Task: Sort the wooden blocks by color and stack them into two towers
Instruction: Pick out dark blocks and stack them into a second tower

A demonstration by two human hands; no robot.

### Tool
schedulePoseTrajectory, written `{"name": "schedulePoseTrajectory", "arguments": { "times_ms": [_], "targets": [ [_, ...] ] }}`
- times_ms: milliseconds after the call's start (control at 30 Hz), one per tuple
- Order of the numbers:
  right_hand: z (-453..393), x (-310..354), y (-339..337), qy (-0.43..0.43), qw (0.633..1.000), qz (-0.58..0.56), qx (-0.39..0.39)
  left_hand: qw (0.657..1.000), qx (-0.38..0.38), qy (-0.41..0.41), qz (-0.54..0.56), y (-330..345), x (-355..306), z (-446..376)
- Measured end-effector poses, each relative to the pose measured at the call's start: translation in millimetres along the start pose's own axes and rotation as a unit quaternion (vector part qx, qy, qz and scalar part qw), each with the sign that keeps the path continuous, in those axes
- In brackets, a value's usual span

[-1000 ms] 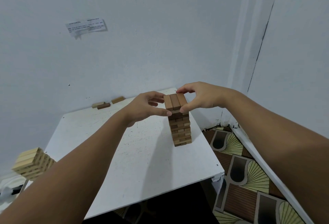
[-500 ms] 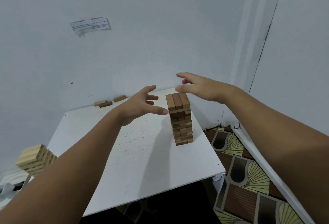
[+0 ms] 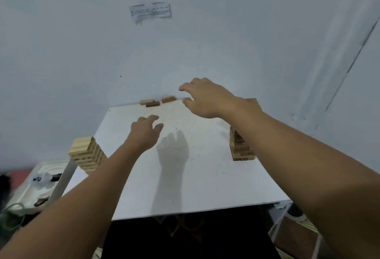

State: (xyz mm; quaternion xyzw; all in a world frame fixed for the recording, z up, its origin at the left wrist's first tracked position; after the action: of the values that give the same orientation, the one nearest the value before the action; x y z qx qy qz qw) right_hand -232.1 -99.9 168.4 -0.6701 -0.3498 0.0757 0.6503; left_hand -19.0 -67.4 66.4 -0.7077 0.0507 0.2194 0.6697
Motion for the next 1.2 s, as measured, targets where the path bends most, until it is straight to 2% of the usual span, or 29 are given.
{"name": "schedulePoseTrajectory", "arguments": {
  "times_ms": [67, 167, 300, 400, 533, 667, 933, 1200],
  "targets": [
    [-11, 10, 30, 0.009, 0.998, 0.013, 0.059, 0.997, 0.028, -0.015, -0.072, 9, 17, 4],
    [-21, 11, 81, 0.041, 0.988, 0.004, 0.149, 0.992, 0.041, -0.011, -0.120, 20, 35, 6],
    [-28, -2, 136, 0.081, 0.974, -0.003, 0.211, 0.990, 0.051, -0.014, -0.134, 36, 53, -6],
    [-40, -11, 161, 0.092, 0.977, -0.008, 0.195, 0.993, 0.038, -0.026, -0.107, 47, 57, -25],
    [-77, -26, 180, 0.098, 0.988, 0.001, 0.123, 0.998, -0.006, -0.067, -0.019, 56, 60, -65],
    [-129, -40, 194, 0.103, 0.992, 0.014, 0.076, 0.995, -0.037, -0.088, -0.003, 55, 62, -124],
    [-224, -60, 215, 0.125, 0.991, 0.023, 0.047, 0.994, -0.019, -0.095, -0.057, 49, 75, -227],
    [-268, -77, 221, 0.147, 0.987, 0.008, 0.060, 0.987, -0.023, -0.063, -0.149, 56, 86, -264]
  ]
}}
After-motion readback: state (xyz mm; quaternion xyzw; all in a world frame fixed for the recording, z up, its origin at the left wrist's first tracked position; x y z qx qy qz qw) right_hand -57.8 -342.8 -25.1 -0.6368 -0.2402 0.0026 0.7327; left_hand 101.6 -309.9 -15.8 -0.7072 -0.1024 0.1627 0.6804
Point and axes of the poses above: each hand's wrist, its own z-axis away from the middle knuckle, its own y-axis out of the palm, x = y × z, the point moved 4 cm from there along -z, towards the middle knuckle, and after that the axes turned 6 degrees about -z, right-handed, at the moved point
